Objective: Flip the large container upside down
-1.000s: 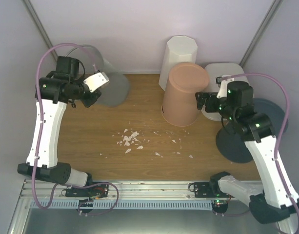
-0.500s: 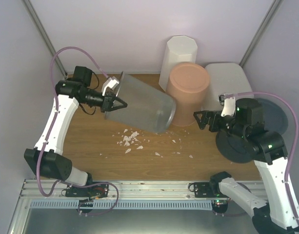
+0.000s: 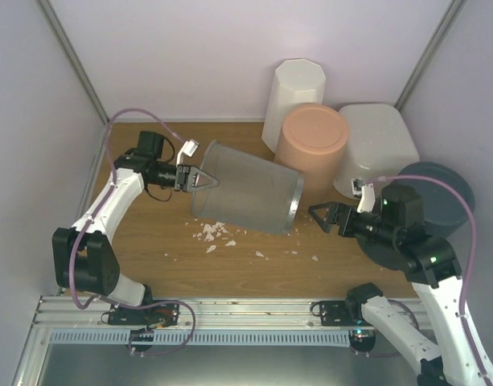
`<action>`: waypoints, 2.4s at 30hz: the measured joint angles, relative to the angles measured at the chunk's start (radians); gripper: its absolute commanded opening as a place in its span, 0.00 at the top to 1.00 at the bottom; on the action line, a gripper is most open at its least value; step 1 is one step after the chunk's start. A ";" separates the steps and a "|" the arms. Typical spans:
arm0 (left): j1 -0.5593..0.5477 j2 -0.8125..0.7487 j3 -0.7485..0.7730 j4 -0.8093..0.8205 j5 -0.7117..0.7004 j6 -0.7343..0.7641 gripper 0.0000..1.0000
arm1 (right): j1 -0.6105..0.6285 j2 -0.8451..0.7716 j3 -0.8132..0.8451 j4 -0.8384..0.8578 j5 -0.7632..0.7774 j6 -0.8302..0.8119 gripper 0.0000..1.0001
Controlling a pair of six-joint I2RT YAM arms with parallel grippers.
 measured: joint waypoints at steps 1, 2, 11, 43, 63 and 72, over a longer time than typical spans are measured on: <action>-0.004 0.000 -0.027 0.023 0.000 -0.024 1.00 | 0.000 -0.010 0.002 0.011 -0.013 0.016 0.03; -0.012 0.001 -0.055 0.048 -0.002 -0.046 1.00 | 0.000 -0.017 0.008 0.020 -0.024 0.031 0.03; -0.128 0.032 -0.029 0.011 0.011 0.053 1.00 | 0.000 -0.025 0.085 0.006 -0.040 0.070 0.02; -0.317 0.156 0.055 0.013 -0.004 0.098 1.00 | -0.010 -0.193 -0.332 0.074 -0.065 0.324 0.05; -0.399 0.265 0.034 0.156 0.062 -0.014 0.95 | -0.013 -0.192 -0.177 -0.178 0.033 0.331 0.05; -0.428 0.378 0.042 0.145 0.129 -0.016 0.87 | -0.016 -0.157 -0.063 -0.197 0.074 0.316 0.06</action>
